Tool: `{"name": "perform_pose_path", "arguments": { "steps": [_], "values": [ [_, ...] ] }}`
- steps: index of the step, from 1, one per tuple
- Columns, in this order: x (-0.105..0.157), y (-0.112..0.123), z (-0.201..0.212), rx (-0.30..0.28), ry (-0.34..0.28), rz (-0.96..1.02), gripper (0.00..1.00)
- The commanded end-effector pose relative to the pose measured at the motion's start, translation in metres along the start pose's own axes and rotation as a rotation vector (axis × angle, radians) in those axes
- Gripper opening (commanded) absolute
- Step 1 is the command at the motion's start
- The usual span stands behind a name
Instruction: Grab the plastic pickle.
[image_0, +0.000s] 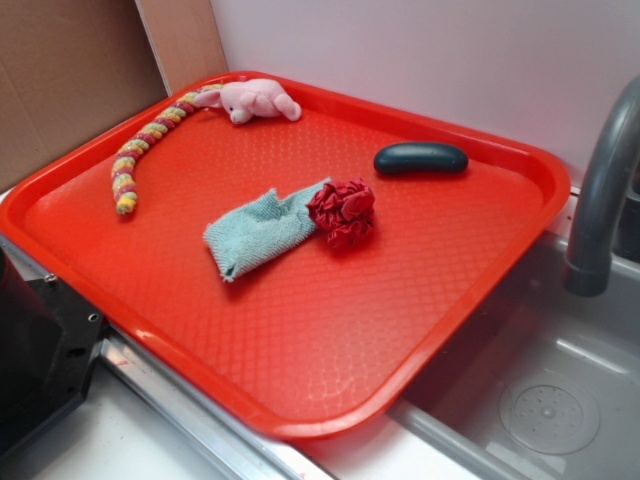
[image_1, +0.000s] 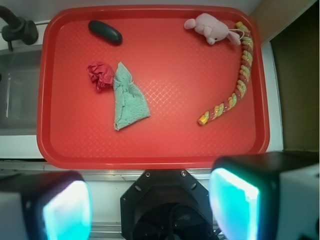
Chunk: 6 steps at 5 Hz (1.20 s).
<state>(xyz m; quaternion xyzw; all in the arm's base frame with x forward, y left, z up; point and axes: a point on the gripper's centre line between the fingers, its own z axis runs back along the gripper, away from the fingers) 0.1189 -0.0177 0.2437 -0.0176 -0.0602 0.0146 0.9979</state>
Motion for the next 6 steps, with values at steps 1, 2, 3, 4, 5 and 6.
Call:
{"name": "perform_pose_path", "arguments": {
  "steps": [1, 2, 3, 4, 5, 6],
  "values": [
    [0.000, 0.000, 0.000, 0.000, 0.000, 0.000, 1.00],
    [0.044, 0.004, -0.051, 0.025, 0.004, -0.065, 1.00],
    [0.085, 0.003, -0.071, -0.045, -0.128, -0.140, 1.00],
    [0.130, 0.003, -0.118, -0.032, -0.141, -0.150, 1.00],
    [0.163, -0.009, -0.161, -0.013, -0.145, -0.212, 1.00],
    [0.192, -0.033, -0.200, -0.002, -0.137, -0.298, 1.00]
  ]
}}
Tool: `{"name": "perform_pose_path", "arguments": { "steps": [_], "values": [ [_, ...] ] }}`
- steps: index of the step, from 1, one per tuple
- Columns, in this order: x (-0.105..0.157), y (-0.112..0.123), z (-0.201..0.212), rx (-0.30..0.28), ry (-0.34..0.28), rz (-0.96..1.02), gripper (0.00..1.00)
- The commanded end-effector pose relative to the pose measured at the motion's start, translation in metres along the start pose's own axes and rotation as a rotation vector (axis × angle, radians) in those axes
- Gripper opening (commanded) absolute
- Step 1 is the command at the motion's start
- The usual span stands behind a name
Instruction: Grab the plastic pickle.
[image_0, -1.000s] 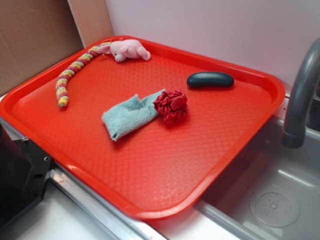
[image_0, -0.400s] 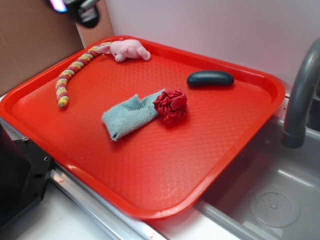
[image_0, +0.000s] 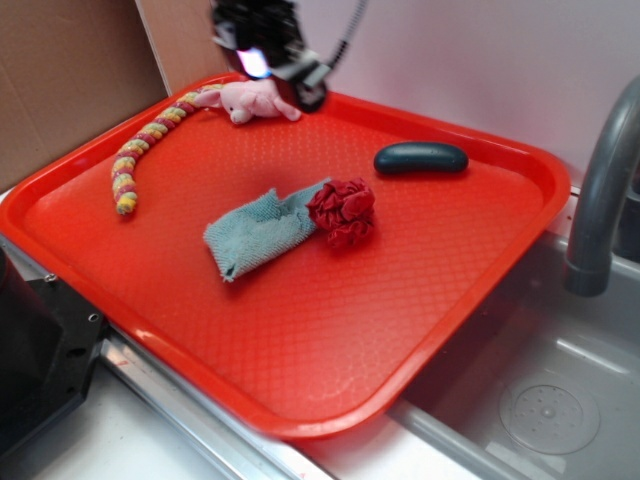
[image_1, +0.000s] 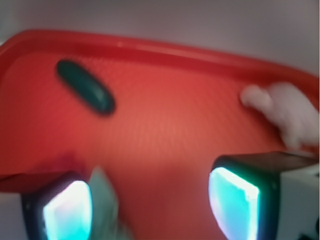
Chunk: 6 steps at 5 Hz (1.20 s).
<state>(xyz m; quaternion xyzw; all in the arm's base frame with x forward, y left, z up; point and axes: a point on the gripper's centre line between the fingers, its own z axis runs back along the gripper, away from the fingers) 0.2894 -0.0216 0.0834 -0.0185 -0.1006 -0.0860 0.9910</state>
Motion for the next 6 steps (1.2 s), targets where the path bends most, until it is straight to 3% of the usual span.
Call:
{"name": "perform_pose_path", "arguments": {
  "steps": [1, 2, 3, 4, 5, 6],
  "values": [
    [0.065, -0.045, -0.043, 0.004, -0.061, -0.193, 1.00],
    [0.070, -0.069, -0.061, -0.021, -0.047, -0.324, 1.00],
    [0.056, -0.078, -0.077, -0.088, 0.012, -0.417, 1.00],
    [0.043, -0.080, -0.081, -0.064, 0.041, -0.418, 1.00],
    [0.030, -0.079, -0.077, -0.067, 0.049, -0.389, 0.00],
    [0.022, -0.078, -0.064, -0.038, 0.023, -0.372, 0.00]
  ]
}}
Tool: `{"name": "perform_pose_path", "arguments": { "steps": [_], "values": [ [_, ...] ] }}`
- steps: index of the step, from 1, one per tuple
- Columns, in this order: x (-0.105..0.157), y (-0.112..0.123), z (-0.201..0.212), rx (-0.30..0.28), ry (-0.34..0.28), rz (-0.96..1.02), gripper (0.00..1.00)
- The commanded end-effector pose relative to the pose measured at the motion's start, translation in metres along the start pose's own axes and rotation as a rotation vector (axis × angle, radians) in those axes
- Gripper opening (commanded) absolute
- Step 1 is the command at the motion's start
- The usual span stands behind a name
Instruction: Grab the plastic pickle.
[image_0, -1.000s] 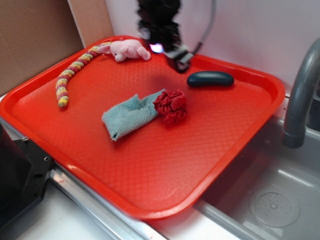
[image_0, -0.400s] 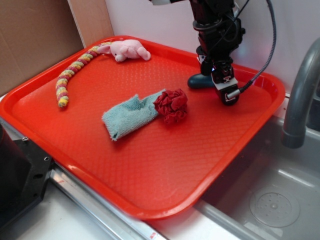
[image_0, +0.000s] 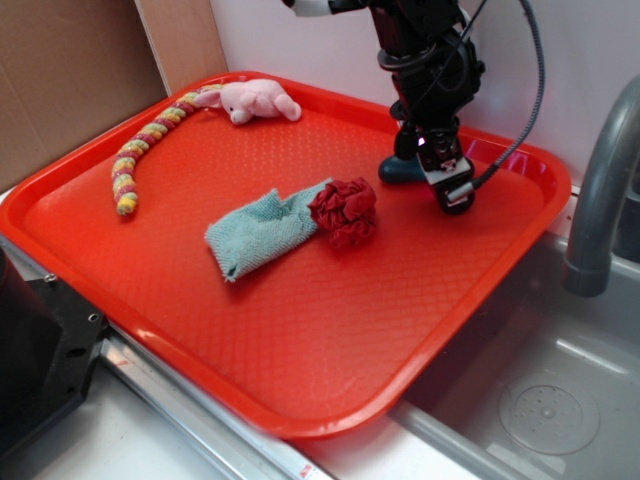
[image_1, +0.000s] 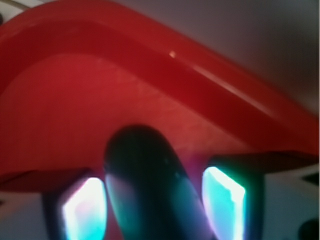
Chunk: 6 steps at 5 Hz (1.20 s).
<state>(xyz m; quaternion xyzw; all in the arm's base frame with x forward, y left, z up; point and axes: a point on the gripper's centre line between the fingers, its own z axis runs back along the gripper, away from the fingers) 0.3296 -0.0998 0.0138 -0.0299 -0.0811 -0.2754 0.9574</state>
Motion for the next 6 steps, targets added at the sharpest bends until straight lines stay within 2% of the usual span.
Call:
{"name": "perform_pose_path", "arguments": {
  "steps": [1, 2, 3, 4, 5, 6],
  "values": [
    [-0.020, -0.010, 0.038, 0.047, -0.038, 0.063, 0.00],
    [-0.038, 0.029, 0.088, 0.051, 0.007, 0.317, 0.00],
    [-0.063, 0.064, 0.143, 0.142, -0.093, 0.553, 0.00],
    [-0.102, 0.084, 0.191, 0.208, -0.157, 0.794, 0.00],
    [-0.122, 0.076, 0.223, 0.215, -0.163, 1.050, 0.00],
    [-0.130, 0.058, 0.230, 0.225, -0.075, 1.093, 0.00]
  ]
}}
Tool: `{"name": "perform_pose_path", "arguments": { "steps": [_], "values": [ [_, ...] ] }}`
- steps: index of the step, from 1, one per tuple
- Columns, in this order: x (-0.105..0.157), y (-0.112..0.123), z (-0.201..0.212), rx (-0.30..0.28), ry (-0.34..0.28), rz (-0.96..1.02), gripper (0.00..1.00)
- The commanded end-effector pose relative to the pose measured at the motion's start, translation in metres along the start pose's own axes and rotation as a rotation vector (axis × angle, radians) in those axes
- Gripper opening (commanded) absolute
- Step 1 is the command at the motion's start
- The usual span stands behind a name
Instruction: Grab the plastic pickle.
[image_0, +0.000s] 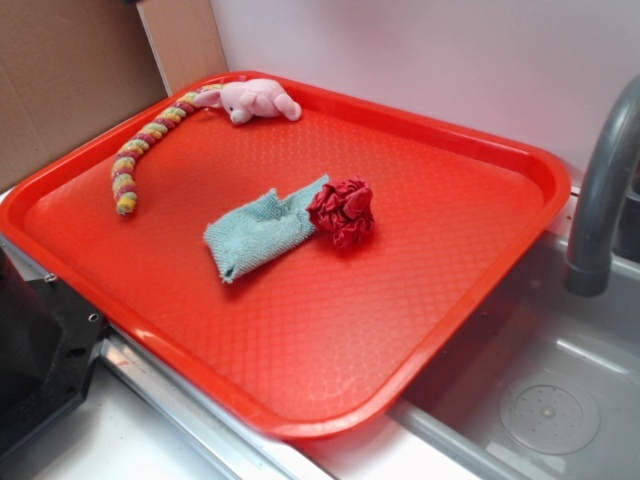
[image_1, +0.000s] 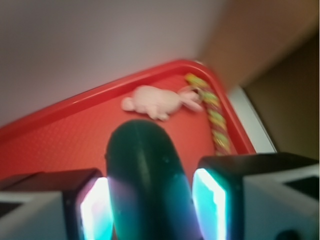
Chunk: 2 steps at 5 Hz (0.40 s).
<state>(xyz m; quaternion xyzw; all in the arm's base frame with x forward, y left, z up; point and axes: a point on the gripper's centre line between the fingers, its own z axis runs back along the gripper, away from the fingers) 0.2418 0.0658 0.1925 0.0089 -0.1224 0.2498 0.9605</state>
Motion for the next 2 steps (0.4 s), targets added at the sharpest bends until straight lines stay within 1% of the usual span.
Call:
{"name": "perform_pose_path", "arguments": {
  "steps": [1, 2],
  "values": [
    [-0.045, -0.022, 0.017, 0.082, 0.012, -0.022, 0.00],
    [-0.057, -0.030, 0.000, 0.085, 0.039, -0.071, 0.00]
  ]
}}
